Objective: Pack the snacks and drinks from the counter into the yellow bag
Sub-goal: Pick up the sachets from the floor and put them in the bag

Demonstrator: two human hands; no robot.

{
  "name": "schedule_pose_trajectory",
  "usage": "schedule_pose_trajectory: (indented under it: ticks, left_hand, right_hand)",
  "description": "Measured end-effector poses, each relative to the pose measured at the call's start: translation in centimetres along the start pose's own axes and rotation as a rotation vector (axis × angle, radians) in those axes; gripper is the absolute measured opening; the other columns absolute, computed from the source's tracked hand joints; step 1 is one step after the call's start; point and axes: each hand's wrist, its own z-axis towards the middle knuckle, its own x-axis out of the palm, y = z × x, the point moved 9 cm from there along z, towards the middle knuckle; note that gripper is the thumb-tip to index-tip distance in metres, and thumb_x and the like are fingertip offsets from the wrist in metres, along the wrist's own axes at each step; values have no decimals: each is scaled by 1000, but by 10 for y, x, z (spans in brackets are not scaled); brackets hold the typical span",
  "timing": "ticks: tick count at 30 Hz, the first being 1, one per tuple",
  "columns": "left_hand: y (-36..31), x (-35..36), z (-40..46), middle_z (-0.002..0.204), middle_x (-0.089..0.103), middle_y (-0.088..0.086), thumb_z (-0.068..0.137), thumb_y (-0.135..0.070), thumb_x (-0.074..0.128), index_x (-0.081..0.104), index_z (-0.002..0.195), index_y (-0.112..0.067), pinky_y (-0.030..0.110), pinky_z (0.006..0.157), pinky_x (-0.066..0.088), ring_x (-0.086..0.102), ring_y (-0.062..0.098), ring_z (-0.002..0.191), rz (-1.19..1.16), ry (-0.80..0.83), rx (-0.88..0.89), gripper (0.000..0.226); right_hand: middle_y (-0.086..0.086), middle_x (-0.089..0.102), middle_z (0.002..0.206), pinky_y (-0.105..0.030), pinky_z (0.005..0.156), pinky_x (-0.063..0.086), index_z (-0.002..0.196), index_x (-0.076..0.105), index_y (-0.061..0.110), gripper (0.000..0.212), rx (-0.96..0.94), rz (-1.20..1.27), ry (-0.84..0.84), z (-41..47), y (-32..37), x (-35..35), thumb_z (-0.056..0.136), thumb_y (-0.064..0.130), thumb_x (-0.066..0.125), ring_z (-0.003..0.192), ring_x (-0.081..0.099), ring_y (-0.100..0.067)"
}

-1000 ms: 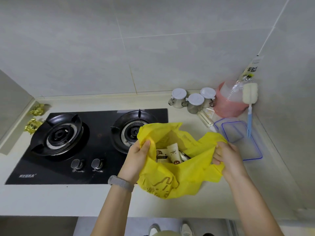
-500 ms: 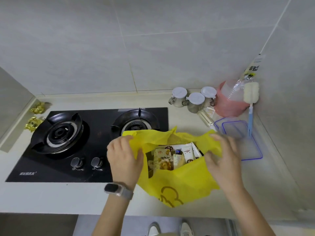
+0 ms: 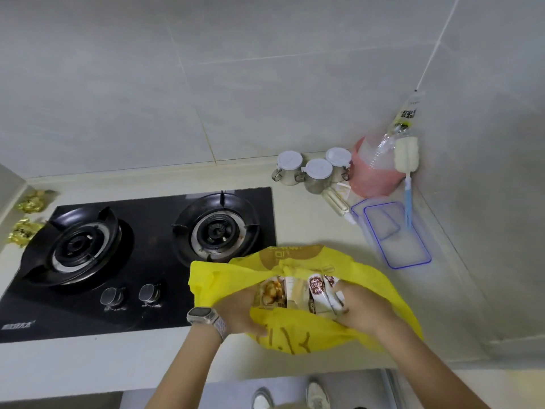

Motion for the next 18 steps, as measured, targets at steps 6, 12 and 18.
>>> schedule_pose_trajectory:
  ticks: [6,12,18]
  left_hand:
    - [-52,-17,-3,136,50,-8,84,-45,59,47,133,-25,23,102,41,52,7,118,-174,-49,156,54]
    - [-61,-73,-7,128,58,2,91,-30,53,48,130,-20,27,92,45,58,17,111,48,-425,139,41]
    - [-59,-64,-2,135,51,3,91,-32,51,45,133,-19,26,99,39,48,19,123,132,-393,97,44]
  right_hand:
    - [5,68,99,-32,80,52,110,60,25,25,-68,329,-206,-15,33,-61,85,28,62,93,64,-19]
    - [1,62,123,-24,89,46,119,59,21,30,-80,381,-108,-16,35,-64,89,27,57,109,59,-14]
    - [0,55,134,-27,96,43,127,53,21,40,-19,242,-71,-20,14,-63,89,35,55,120,53,-15]
